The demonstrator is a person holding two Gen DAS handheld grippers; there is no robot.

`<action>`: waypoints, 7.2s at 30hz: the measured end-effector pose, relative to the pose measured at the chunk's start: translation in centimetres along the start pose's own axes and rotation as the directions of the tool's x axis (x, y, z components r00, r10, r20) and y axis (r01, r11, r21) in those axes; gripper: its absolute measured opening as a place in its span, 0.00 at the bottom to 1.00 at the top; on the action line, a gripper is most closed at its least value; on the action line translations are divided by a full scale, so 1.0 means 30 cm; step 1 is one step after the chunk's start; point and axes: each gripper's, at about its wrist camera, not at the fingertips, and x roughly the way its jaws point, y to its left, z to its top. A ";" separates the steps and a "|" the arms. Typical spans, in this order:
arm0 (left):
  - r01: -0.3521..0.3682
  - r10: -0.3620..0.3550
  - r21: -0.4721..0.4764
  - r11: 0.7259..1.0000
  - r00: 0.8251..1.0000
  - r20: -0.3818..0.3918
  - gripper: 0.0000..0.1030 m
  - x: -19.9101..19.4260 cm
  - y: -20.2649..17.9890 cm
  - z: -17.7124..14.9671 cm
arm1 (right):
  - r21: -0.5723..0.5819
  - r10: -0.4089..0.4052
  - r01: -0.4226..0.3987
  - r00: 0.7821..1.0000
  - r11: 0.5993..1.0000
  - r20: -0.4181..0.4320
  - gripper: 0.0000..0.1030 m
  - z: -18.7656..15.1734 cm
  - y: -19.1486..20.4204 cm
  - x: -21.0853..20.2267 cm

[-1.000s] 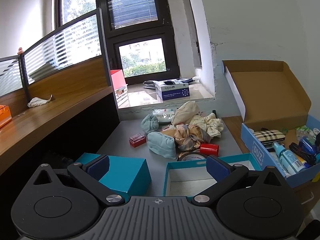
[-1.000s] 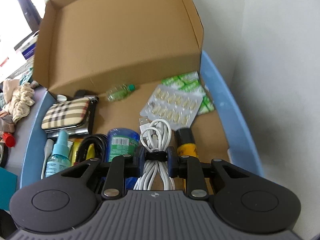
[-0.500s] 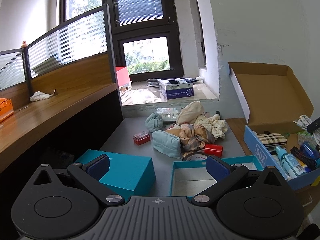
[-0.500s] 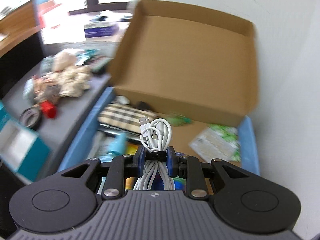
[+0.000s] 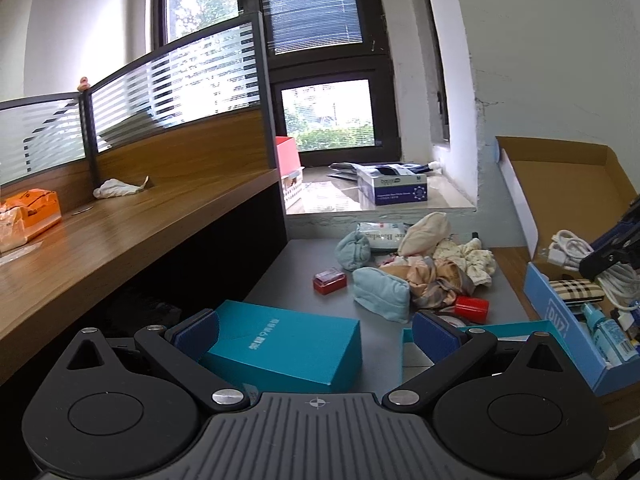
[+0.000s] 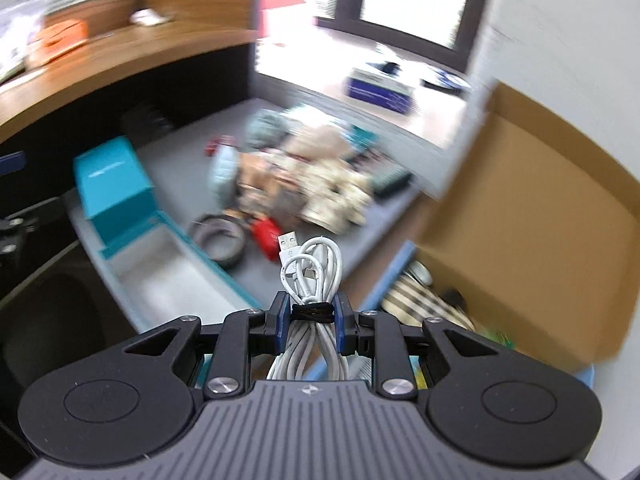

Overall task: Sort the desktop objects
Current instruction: 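Lift the white cable out of the cardboard box with the right tool, then carry the cable into the open teal box and open the right tool, then reach to the red cylinder beside the tape roll and grasp it with the left tool, then carry the red cylinder over the open teal box with the left tool, then lower the red cylinder into the teal box and open the left tool, then move the right tool to the closed teal Honor box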

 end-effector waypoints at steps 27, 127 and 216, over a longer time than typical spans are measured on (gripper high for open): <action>-0.132 0.132 -0.022 0.991 0.991 0.007 1.00 0.019 0.083 -0.028 | -0.466 0.329 -0.447 0.890 0.763 -0.315 0.25 0.124 0.271 0.313; 0.608 -0.520 -0.064 0.792 0.615 -0.593 0.43 0.471 -0.203 0.262 | 0.181 0.394 -0.428 0.898 0.885 0.197 0.55 -0.263 -0.043 -0.190; 0.372 -0.315 0.133 0.919 0.893 -0.322 1.00 0.202 0.010 0.107 | 0.001 0.490 -0.496 0.856 0.868 0.164 0.80 -0.095 0.161 -0.088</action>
